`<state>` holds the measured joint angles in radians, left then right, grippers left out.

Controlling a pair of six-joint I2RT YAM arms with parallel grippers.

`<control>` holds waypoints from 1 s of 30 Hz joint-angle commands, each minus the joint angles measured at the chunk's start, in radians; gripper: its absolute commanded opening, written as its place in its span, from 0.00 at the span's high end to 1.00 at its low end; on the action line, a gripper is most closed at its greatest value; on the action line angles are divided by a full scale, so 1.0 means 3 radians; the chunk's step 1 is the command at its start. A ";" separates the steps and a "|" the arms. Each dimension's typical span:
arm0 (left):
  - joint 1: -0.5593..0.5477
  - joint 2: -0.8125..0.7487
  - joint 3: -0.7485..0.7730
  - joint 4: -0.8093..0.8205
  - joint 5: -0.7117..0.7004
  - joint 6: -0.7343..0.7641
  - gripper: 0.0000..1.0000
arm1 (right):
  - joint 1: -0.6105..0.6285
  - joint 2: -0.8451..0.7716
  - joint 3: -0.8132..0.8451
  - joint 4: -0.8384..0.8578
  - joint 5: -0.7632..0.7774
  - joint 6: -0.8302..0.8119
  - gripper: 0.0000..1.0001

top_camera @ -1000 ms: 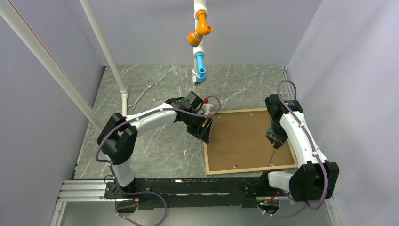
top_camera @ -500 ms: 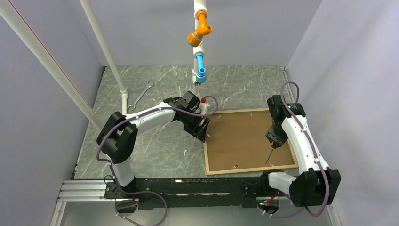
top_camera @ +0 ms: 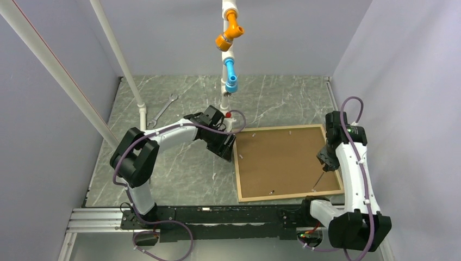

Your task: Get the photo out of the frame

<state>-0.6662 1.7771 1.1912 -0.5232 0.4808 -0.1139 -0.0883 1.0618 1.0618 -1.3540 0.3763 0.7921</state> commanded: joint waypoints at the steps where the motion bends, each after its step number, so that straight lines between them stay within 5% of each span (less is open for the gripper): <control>1: 0.0159 -0.0104 0.0200 -0.0049 -0.0107 -0.0153 0.34 | -0.0298 -0.0035 0.0215 -0.0137 -0.0089 -0.0349 1.00; 9: 0.0150 0.0119 0.0588 -0.0322 -0.0060 -0.0011 0.34 | -0.0946 0.0357 0.0166 0.0018 -0.0334 -0.0595 1.00; 21: 0.0218 0.0277 0.0522 -0.0185 0.0281 -0.0147 0.38 | -0.0994 0.0677 0.0069 -0.0049 -0.0436 -0.0541 1.00; 30: 0.0037 0.0327 0.0523 -0.0139 -0.0119 -0.0335 0.36 | -0.1064 0.0883 0.0164 0.0027 -0.0176 -0.0462 1.00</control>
<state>-0.6289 1.8641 1.3514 -0.5762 0.5014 -0.1741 -0.3897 1.3098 1.0752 -1.3434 0.2653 0.6403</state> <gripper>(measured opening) 0.637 0.355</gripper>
